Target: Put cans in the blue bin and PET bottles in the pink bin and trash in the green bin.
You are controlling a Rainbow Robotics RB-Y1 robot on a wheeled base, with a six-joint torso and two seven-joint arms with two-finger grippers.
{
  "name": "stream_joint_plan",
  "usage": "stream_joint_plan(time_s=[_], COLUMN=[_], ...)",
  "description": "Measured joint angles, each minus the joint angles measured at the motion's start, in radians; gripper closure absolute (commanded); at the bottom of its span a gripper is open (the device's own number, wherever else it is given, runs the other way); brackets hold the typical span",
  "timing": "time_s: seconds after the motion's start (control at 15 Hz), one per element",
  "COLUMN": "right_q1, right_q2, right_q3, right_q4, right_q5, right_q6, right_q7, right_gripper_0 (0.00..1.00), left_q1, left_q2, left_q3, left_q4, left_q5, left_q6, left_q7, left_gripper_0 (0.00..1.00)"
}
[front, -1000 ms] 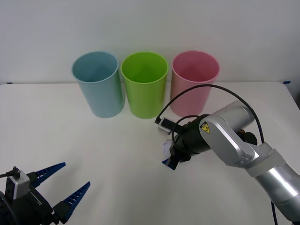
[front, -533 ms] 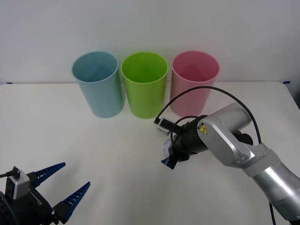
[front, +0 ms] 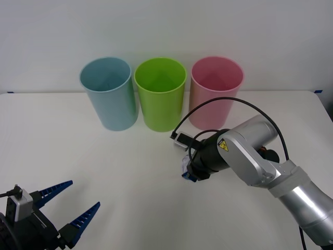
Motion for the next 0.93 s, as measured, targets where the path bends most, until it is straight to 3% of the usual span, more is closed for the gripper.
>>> stream_joint_plan(time_s=[0.47,0.67,0.93], right_q1=[0.0,0.001,0.06], right_q2=[0.004,-0.002,-0.077], right_q3=[0.023,0.022,-0.022], right_q4=[0.0,-0.006,-0.165], right_q5=[0.019,0.006,-0.041], right_q6=[0.018,0.078,0.106], right_q7=[-0.005,0.007,0.008], right_gripper_0=[1.0,1.0,1.0], left_q1=[0.0,0.0,0.0], left_q2=[0.0,0.0,0.0], left_q3=[0.0,0.0,0.0], left_q4=[0.0,0.0,0.0], left_q5=[0.0,0.0,0.0], left_q6=[0.0,0.0,0.0], left_q7=[0.0,0.0,0.0], left_gripper_0=[0.0,0.0,0.0])
